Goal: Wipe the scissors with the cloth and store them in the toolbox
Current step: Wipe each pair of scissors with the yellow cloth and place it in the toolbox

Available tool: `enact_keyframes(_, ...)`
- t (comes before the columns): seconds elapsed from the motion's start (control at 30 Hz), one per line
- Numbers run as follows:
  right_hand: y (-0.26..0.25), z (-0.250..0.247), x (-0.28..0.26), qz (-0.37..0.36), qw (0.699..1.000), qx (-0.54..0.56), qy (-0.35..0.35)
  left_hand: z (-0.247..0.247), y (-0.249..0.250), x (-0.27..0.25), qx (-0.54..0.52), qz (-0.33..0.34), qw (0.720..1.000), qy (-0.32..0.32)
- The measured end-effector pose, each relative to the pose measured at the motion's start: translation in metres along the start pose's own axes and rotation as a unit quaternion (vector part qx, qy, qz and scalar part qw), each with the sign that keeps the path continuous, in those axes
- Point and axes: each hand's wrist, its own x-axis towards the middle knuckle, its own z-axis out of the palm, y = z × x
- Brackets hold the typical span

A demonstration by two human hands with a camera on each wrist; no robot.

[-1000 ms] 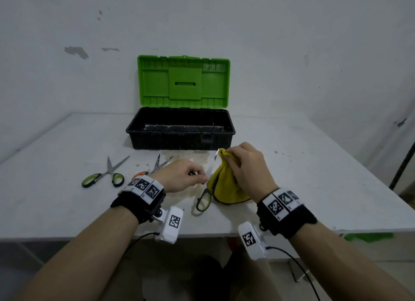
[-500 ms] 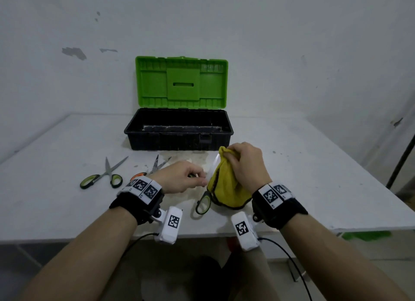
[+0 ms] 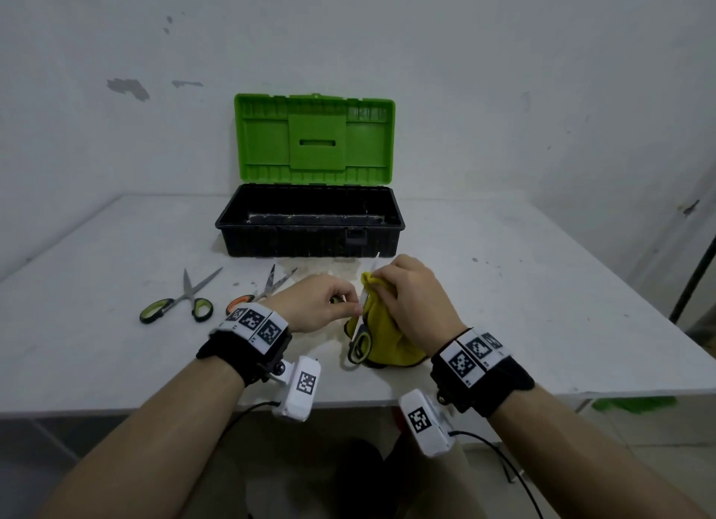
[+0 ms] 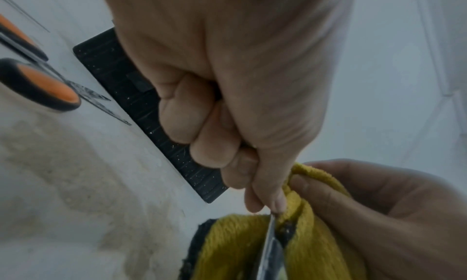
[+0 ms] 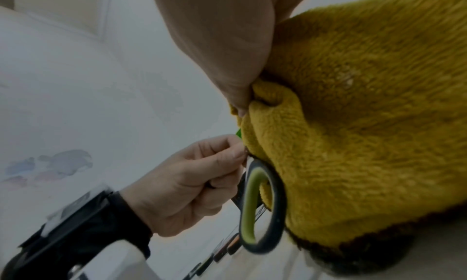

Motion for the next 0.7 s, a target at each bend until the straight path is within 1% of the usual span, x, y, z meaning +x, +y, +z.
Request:
enact_keyframes(0.1,-0.006,0.001,-0.006,-0.040,0.997,-0.042,-0.050,0.000,0.000,0.003,-0.004,0.010,1.000,0.010)
enact_keyframes(0.17,-0.007,0.001,-0.012,-0.061,0.994,-0.061,-0.071,0.002,-0.004,0.004,-0.029,0.004,1.000,0.011)
enact_keyframes(0.23,-0.006,0.001,-0.020,-0.065,0.991,-0.057,-0.104,0.004,-0.009,0.004,-0.100,-0.012,0.995,0.019)
enact_keyframes(0.3,-0.002,0.000,-0.027,-0.065,0.984,-0.049,-0.157,0.001,-0.013,0.005,-0.170,-0.029,0.984,0.038)
enact_keyframes(0.33,0.000,-0.001,-0.029,-0.061,0.983,-0.043,-0.167,-0.001,-0.013,0.004,-0.193,-0.034,0.980,0.045)
enact_keyframes(0.37,0.002,-0.004,-0.030,-0.054,0.985,-0.033,-0.159,-0.004,-0.013,0.004,-0.206,-0.036,0.977,0.048)
enact_keyframes(0.43,0.005,-0.012,-0.025,-0.038,0.994,-0.006,-0.105,-0.008,-0.011,0.005,-0.208,-0.033,0.977,0.044)
enact_keyframes(0.5,0.001,-0.019,-0.016,-0.039,0.998,0.011,-0.055,-0.008,-0.010,0.006,-0.200,-0.034,0.979,0.034)
enact_keyframes(0.53,-0.002,-0.020,-0.012,-0.046,0.998,0.008,-0.043,-0.006,-0.009,0.007,-0.200,-0.034,0.979,0.029)
enact_keyframes(0.6,-0.008,-0.018,-0.007,-0.059,0.997,-0.006,-0.043,-0.002,-0.007,0.008,-0.205,-0.033,0.978,0.022)
enact_keyframes(0.7,-0.012,-0.013,-0.007,-0.063,0.995,-0.020,-0.070,0.001,-0.004,0.007,-0.211,-0.037,0.977,0.010)
